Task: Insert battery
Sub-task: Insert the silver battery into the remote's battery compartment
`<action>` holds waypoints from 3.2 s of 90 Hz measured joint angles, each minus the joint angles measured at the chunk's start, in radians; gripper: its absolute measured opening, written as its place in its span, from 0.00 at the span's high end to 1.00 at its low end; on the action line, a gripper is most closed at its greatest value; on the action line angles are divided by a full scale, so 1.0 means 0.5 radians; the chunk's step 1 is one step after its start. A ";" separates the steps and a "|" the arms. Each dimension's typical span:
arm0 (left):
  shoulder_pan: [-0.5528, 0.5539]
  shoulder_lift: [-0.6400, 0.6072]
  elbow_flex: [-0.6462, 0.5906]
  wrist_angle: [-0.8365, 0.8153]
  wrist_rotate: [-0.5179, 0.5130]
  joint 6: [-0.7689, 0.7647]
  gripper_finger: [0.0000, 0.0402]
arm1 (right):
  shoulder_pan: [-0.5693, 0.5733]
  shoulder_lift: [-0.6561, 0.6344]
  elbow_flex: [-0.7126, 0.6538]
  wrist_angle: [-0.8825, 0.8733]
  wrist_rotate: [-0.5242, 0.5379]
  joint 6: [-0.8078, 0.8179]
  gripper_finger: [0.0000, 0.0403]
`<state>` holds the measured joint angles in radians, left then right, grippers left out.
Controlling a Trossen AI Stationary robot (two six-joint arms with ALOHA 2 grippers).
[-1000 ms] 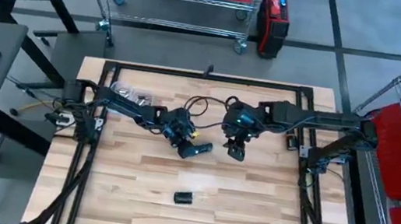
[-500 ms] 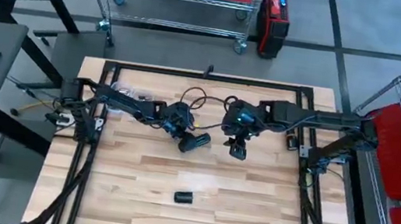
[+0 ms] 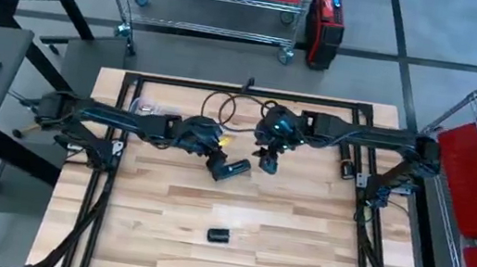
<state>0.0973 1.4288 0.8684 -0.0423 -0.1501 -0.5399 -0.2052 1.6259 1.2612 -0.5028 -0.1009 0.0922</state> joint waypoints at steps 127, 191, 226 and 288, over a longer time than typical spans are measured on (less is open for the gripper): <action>-0.168 0.566 -0.001 -0.120 -0.076 -0.071 0.59 | 0.258 0.719 -0.026 0.168 -0.063 0.629 1.00; -0.150 0.418 -0.005 -0.205 -0.039 -0.013 0.59 | 0.335 0.626 -0.029 0.428 -0.264 0.397 1.00; 0.283 -0.516 0.001 -1.200 -0.074 -0.227 0.59 | 0.089 0.017 -0.027 0.412 -0.052 0.042 1.00; 1.388 0.078 0.475 -2.249 0.002 0.653 0.76 | -0.530 -0.128 -0.026 -0.050 -0.061 -0.158 1.00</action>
<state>0.7914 1.4680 1.1061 -1.1669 -0.1491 -0.2135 -0.4703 1.5620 1.2480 -0.5278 -0.1314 0.0130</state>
